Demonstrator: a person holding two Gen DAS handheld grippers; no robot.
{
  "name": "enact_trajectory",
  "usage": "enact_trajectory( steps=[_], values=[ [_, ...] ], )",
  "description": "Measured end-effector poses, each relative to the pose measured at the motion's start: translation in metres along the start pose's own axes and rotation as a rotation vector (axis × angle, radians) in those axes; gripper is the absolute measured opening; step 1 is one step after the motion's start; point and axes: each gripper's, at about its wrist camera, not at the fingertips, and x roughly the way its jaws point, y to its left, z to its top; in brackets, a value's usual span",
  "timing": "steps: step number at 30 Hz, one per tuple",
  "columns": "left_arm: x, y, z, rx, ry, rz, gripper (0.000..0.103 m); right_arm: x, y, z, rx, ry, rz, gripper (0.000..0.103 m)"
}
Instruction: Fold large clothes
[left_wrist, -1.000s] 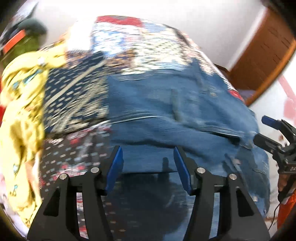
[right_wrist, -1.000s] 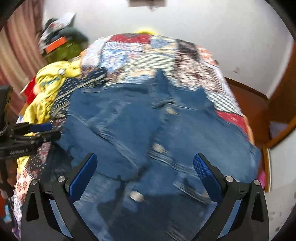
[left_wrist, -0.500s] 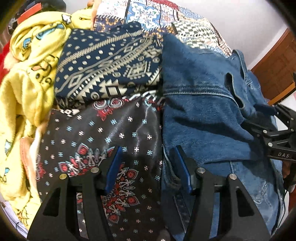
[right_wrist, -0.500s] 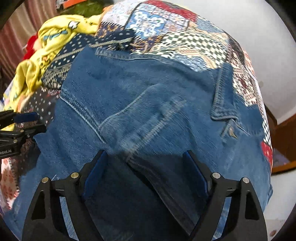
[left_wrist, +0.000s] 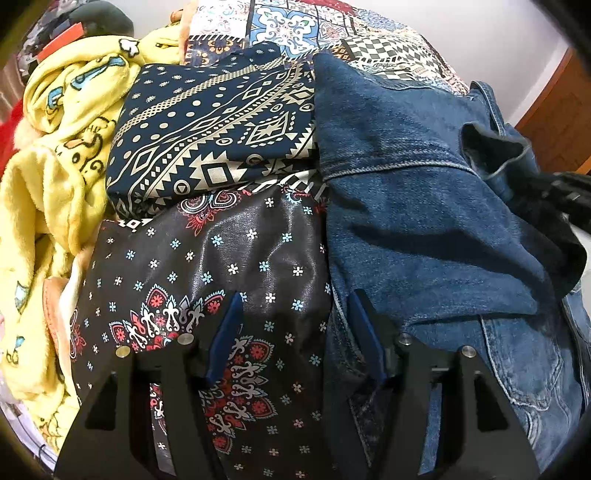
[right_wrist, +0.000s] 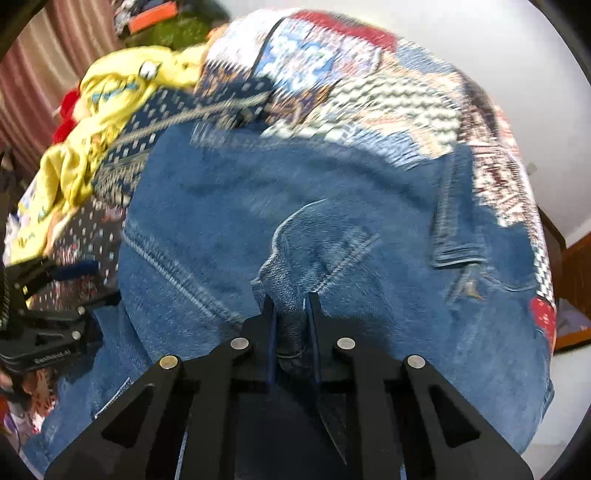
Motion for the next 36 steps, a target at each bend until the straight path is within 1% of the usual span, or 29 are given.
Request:
enact_trajectory(
  steps=[2, 5, 9, 11, 15, 18, 22, 23, 26, 29, 33, 34, 36],
  values=[
    [0.000, 0.000, 0.000, -0.006, 0.003, 0.002, 0.060, -0.021, -0.010, 0.000, 0.029, -0.061, -0.022, 0.012],
    [0.000, 0.000, -0.001, -0.013, 0.008, 0.012, 0.061, -0.054, -0.028, 0.000, 0.053, -0.122, -0.052, 0.012],
    [0.000, -0.001, -0.002, -0.029, 0.007, 0.026, 0.062, -0.109, -0.063, -0.006, 0.121, -0.241, -0.120, 0.012],
    [0.000, -0.002, -0.003, -0.034, 0.007, 0.035, 0.063, -0.136, -0.089, -0.017, 0.192, -0.300, -0.142, 0.011],
    [-0.001, -0.005, -0.005, -0.037, 0.012, 0.057, 0.064, -0.160, -0.126, -0.041, 0.302, -0.348, -0.165, 0.010],
    [-0.002, -0.007, -0.006, -0.042, 0.024, 0.066, 0.065, -0.155, -0.142, -0.064, 0.344, -0.321, -0.160, 0.009],
    [-0.003, -0.007, -0.006, -0.030, 0.032, 0.075, 0.065, -0.122, -0.155, -0.098, 0.394, -0.232, -0.143, 0.009],
    [-0.004, -0.008, -0.006, -0.027, 0.034, 0.081, 0.067, -0.110, -0.159, -0.108, 0.417, -0.204, -0.131, 0.009],
    [-0.005, -0.009, -0.006, -0.019, 0.041, 0.088, 0.067, -0.087, -0.170, -0.136, 0.487, -0.148, -0.079, 0.009],
    [-0.009, -0.010, -0.004, -0.005, 0.053, 0.089, 0.067, -0.079, -0.176, -0.160, 0.548, -0.129, -0.024, 0.009],
    [-0.022, -0.016, 0.000, 0.024, 0.054, 0.101, 0.067, -0.077, -0.180, -0.181, 0.570, -0.107, 0.010, 0.009],
    [-0.027, -0.018, 0.002, 0.030, 0.049, 0.099, 0.067, -0.078, -0.181, -0.185, 0.569, -0.103, 0.012, 0.010],
    [-0.040, -0.025, 0.005, 0.053, 0.022, 0.088, 0.067, -0.082, -0.183, -0.192, 0.564, -0.100, -0.009, 0.017]
  ],
)
